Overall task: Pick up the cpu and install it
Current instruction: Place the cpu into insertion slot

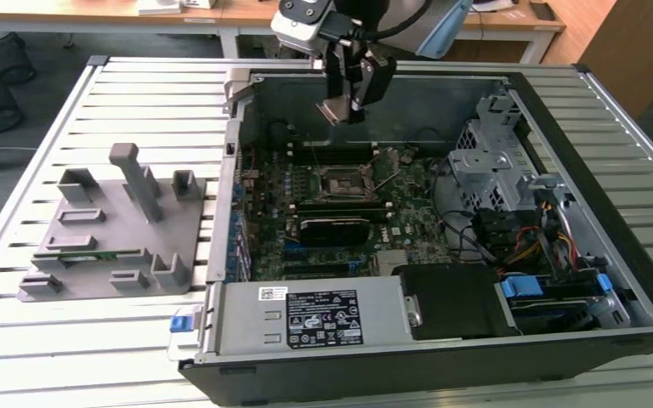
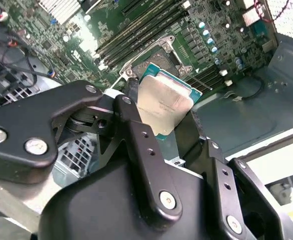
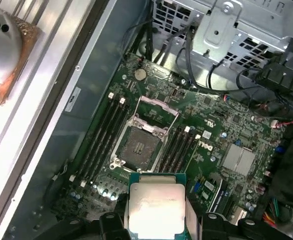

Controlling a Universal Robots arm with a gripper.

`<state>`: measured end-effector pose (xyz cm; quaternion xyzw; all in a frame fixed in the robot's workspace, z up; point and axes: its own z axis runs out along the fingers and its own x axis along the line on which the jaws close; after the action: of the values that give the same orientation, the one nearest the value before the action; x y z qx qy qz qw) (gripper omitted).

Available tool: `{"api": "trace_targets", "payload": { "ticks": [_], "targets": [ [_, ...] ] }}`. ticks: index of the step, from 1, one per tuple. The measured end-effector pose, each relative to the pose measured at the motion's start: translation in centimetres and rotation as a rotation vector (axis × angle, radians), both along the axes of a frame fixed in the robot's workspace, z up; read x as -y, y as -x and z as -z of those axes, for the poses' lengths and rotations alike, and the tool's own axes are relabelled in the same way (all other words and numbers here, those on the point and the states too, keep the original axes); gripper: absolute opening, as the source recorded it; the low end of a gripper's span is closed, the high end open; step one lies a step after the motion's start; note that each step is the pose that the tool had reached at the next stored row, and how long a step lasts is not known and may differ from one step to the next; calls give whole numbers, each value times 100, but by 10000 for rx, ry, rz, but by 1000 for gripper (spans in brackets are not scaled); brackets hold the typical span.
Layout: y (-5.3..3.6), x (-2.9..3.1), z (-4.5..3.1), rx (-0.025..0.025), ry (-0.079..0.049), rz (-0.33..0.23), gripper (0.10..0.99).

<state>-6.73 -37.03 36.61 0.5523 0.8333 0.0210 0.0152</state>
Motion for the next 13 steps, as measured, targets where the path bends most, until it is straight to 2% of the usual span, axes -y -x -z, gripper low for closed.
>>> {"api": "trace_targets", "payload": {
  "ticks": [13],
  "targets": [
    [0,-4,24,0,0,2091,537]
  ]
}}
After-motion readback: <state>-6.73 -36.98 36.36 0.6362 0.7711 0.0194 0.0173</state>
